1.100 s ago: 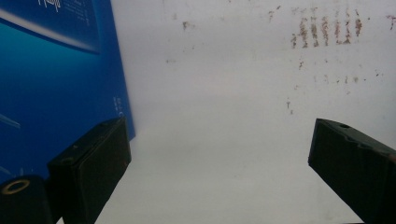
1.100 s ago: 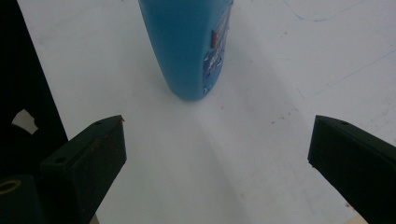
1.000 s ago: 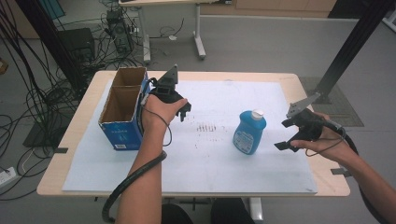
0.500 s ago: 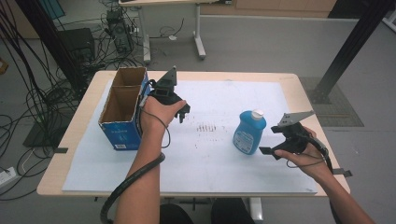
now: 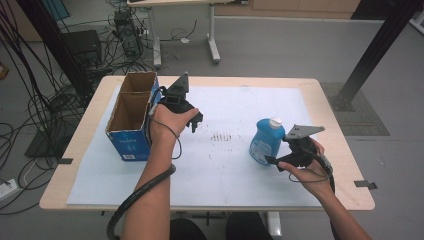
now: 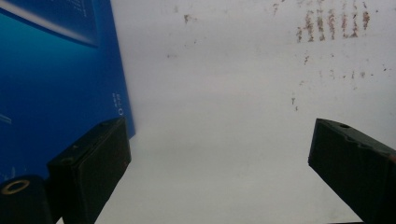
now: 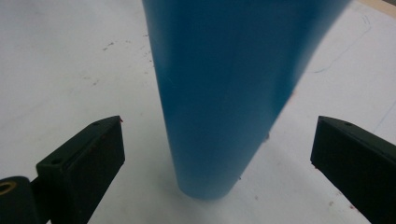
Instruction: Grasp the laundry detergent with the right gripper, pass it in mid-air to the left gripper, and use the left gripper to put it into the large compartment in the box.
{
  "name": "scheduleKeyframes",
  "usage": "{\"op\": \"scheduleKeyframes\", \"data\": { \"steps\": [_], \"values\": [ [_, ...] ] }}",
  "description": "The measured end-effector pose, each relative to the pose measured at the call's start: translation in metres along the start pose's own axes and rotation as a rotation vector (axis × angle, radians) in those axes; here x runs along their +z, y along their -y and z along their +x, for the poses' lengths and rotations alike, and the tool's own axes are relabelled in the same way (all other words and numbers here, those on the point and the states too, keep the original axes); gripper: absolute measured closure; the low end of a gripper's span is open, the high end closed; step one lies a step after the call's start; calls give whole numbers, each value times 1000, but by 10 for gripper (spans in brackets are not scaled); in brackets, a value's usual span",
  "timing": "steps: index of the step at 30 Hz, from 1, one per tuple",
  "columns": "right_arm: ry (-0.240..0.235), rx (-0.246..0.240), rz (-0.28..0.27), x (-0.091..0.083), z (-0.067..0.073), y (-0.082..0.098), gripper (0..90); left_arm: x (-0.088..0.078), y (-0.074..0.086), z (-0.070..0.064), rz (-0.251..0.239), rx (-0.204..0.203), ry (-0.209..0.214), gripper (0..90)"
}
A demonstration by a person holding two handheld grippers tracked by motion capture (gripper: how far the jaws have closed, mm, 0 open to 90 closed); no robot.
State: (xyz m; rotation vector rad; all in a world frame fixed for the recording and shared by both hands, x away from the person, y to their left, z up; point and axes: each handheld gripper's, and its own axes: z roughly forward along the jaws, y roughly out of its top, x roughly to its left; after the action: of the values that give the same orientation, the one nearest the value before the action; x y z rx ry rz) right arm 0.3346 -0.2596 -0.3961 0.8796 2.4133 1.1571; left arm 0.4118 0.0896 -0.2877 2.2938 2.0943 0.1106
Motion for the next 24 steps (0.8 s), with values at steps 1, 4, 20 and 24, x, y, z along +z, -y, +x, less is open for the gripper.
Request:
{"op": "scheduleKeyframes", "data": {
  "steps": [1,4,20,24],
  "values": [
    [3,0,-4,2,1,0,26,0,0,0,1,0,0,62],
    [13,-2,-21,6,3,1,25,2,0,0,3,2,1,62],
    [49,23,-83,18,7,2,22,0,-1,1,-4,-2,-1,62],
    [53,23,-96,17,7,1,21,-1,-1,0,-5,-3,0,62]
  ]
}}
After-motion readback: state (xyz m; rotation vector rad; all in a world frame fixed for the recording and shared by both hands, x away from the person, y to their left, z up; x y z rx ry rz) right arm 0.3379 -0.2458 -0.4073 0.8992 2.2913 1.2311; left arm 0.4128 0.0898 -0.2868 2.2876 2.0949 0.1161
